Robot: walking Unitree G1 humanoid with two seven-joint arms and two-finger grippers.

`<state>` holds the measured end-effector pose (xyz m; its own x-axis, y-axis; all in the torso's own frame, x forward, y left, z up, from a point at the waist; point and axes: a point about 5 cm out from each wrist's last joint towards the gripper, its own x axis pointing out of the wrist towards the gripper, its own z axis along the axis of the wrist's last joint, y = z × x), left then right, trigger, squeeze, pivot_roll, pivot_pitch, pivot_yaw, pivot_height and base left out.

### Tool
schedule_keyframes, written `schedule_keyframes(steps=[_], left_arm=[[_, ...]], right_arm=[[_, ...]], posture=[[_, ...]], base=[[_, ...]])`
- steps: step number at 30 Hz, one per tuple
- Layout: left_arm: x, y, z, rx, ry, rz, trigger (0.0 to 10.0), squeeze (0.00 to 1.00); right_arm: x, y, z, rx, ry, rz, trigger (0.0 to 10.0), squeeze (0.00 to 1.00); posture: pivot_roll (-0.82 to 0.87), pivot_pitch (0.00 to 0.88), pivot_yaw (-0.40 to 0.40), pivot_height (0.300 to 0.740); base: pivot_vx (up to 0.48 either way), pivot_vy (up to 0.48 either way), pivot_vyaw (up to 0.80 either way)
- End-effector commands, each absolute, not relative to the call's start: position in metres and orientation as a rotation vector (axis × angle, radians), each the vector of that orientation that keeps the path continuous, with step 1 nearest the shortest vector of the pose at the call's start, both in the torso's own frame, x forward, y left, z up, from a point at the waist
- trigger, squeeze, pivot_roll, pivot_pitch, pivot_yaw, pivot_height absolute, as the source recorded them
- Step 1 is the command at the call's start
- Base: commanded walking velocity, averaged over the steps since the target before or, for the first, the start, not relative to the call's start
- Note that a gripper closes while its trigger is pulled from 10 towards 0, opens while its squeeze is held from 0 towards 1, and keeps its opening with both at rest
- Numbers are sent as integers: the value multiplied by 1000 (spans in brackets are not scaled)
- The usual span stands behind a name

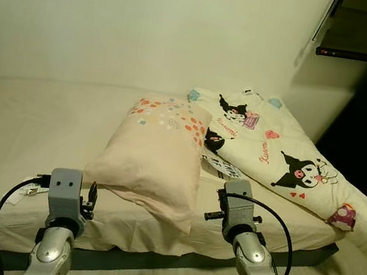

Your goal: Clean up the room

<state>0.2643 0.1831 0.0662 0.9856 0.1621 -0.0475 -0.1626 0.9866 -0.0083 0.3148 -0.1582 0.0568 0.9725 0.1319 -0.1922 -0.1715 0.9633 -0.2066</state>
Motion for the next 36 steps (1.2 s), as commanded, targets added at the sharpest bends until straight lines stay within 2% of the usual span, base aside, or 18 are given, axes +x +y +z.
schedule_keyframes(steps=[1, 30, 36], left_arm=[[265, 180, 69, -5, 28, 150, 10000, 0], [268, 184, 71, -14, 24, 159, 10000, 0], [269, 183, 72, -30, 21, 148, 10000, 0]], right_arm=[[315, -159, 60, -221, 171, 155, 10000, 0], [321, -150, 72, -234, 136, 204, 10000, 0], [321, -151, 71, -225, 142, 195, 10000, 0]], posture=[[-81, 30, -61, 740], [-84, 31, -65, 740], [-84, 29, -64, 740]], base=[[266, 0, 0], [299, 0, 0], [0, 0, 0]])
